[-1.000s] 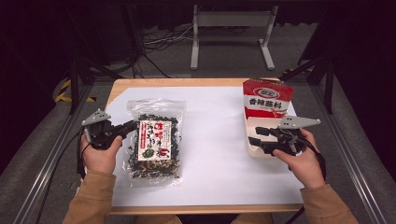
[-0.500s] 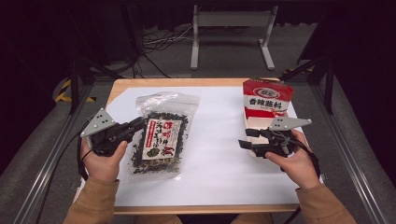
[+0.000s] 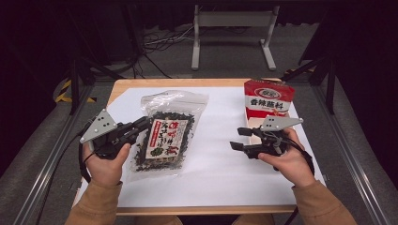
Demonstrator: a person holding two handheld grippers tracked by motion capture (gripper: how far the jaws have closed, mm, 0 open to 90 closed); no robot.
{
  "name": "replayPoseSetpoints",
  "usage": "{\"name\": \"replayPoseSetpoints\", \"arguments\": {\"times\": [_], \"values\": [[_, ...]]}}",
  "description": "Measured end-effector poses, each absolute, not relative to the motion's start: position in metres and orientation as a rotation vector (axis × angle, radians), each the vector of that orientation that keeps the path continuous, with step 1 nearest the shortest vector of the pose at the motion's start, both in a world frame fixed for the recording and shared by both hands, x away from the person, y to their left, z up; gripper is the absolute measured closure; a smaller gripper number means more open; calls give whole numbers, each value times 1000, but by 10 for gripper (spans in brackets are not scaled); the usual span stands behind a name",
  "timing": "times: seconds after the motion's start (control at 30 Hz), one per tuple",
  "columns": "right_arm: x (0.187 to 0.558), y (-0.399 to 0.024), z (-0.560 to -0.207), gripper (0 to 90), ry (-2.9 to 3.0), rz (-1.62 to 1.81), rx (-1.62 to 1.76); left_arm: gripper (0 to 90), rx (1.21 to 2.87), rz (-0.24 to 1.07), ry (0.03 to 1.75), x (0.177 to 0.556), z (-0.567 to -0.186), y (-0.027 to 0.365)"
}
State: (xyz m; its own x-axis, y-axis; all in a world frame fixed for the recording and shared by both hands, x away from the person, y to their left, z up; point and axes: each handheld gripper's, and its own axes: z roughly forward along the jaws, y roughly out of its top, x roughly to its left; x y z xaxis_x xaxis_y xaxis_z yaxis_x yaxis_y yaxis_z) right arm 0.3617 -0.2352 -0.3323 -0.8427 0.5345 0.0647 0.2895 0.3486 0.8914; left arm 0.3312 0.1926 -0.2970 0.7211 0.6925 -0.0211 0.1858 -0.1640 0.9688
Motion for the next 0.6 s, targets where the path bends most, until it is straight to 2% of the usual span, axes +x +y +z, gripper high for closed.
{"name": "replayPoseSetpoints", "arguments": {"times": [0.6], "values": [[375, -201, -330, 341, 2423, 1567, 696, 855, 1696, 472, 570, 325, -287, 159]]}}
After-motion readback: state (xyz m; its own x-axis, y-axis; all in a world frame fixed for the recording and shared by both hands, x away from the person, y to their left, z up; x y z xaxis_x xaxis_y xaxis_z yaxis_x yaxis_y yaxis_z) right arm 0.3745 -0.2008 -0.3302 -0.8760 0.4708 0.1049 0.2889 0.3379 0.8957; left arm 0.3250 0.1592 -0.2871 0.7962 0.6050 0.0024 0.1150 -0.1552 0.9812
